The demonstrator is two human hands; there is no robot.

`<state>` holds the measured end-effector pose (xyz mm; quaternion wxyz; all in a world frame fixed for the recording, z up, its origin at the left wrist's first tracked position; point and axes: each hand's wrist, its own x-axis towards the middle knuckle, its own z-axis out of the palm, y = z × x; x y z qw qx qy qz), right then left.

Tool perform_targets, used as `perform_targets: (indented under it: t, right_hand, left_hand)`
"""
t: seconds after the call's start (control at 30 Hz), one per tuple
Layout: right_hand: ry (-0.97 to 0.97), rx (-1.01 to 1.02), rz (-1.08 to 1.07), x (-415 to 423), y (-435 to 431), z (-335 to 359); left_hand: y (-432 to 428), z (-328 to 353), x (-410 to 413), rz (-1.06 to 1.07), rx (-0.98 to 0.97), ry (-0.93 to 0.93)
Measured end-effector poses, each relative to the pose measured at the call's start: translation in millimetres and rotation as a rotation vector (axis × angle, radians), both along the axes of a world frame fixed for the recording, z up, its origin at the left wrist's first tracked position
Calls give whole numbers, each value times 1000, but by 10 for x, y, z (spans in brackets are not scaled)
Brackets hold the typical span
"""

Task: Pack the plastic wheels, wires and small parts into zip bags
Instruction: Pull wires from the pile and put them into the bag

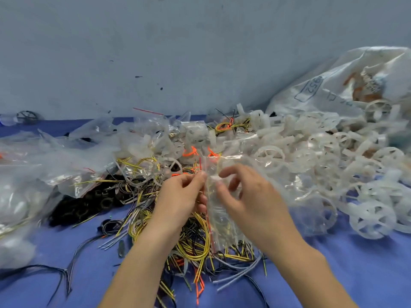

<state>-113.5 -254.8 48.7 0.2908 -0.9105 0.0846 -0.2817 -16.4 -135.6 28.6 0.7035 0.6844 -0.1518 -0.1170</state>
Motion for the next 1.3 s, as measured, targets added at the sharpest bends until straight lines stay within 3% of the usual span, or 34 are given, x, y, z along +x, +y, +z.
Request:
perform_targets:
  t: [0.13,0.37,0.53,0.83,1.0,1.17,1.3]
  right_hand:
    - [121,35,3,-19,36,-149]
    - [11,292,-20,14,-12,-230]
    - [-39,446,4,15,-34,-201]
    - [-24,254,-32,-46,-6,-226]
    - [-17,408,-63,-25,-38,-229]
    - [-49,520,-83,-34,-46,-212]
    - [-53,599,-98,-41,-57,-202]
  left_hand:
    - [-137,13,-29,-61,-35,36]
    - [-251,-1,-91,-212,-273,228]
    - [-255,1,-121,-232,-327,266]
    - [-230,-30,-95,-229,-333,255]
    - [-237,-1,-123,-202,-315,215]
    - [-253,-15,-189,-138,-67,34]
    - [-227,-10,-235,-99,22,-64]
